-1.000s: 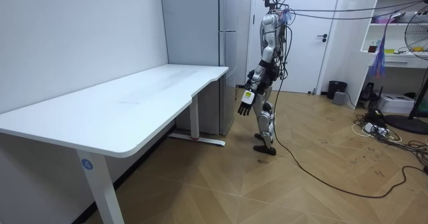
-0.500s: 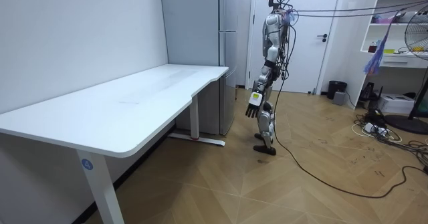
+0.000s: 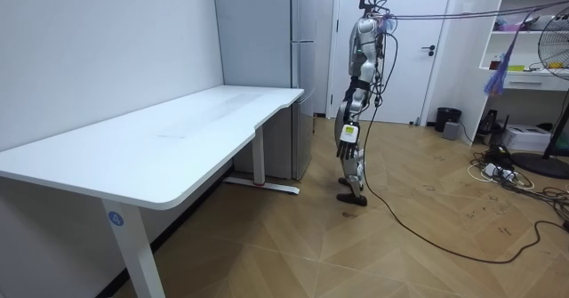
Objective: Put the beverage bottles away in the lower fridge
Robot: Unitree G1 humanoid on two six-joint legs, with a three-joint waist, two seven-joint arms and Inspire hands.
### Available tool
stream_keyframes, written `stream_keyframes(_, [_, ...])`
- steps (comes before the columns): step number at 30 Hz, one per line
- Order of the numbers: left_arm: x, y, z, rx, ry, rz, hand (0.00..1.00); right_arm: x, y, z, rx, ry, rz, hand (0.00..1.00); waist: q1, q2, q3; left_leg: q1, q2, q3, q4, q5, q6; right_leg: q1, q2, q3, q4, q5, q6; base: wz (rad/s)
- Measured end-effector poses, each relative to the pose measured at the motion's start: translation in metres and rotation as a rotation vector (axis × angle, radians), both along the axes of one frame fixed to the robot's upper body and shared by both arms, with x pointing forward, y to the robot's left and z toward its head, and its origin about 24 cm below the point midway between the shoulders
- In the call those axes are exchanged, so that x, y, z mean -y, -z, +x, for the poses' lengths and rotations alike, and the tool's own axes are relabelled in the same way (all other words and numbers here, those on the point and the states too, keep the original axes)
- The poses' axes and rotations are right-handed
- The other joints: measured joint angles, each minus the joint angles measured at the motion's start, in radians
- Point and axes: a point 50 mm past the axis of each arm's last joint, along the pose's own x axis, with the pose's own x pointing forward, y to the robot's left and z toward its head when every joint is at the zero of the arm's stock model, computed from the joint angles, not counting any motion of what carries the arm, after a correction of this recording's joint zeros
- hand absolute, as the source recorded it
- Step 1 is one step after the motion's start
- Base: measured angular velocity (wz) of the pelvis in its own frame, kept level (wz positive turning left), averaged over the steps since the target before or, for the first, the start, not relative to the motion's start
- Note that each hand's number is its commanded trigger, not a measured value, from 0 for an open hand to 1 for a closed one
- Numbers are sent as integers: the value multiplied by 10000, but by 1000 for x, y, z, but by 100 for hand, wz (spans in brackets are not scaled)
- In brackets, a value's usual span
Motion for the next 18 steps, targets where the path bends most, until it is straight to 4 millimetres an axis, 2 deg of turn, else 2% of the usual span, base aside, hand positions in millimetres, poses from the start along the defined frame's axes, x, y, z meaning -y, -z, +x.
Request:
stream_keyframes(2, [-2,0,3,104,-113,41,0,2,0,-1,7,254,-92,0,-312,-39,10,-3,-95,-38,34,-4,35,190,-62,64,-3,-111,156,58])
stream_keyframes(4, [-3,-1,6,209,-73,81,0,2,0,-4,-60,309,-113,0,-470,-74,-5,-21,-173,-125,63,-7,88,275,-114,285,-14,-164,242,51])
stream_keyframes(8, [-7,-3,14,532,66,198,0,2,0,-8,-108,332,-93,0,-493,-175,-47,-167,-299,-592,248,-69,184,339,-101,768,-20,-168,252,36])
stream_keyframes(10, [-7,-3,15,617,168,208,0,2,0,-9,-85,365,-90,0,-566,-220,-54,-244,-340,-779,362,-92,219,378,-102,812,-22,-164,256,37])
stream_keyframes(12, [-7,-3,14,573,258,223,0,2,0,-8,-102,247,-115,0,-536,-250,-73,-241,-356,-863,392,-105,237,419,-75,1066,-29,-161,257,25])
stream_keyframes(14, [-7,-3,12,492,388,248,0,-1,1,-8,-110,77,-112,0,-554,-342,-51,-234,-376,-980,410,-107,239,506,-50,1362,-77,-158,255,26])
stream_keyframes(18, [-6,-2,9,335,420,85,0,-3,1,-8,-138,88,-101,0,-557,-387,-23,-211,-423,-990,375,-114,250,723,-33,1614,-393,-135,284,19])
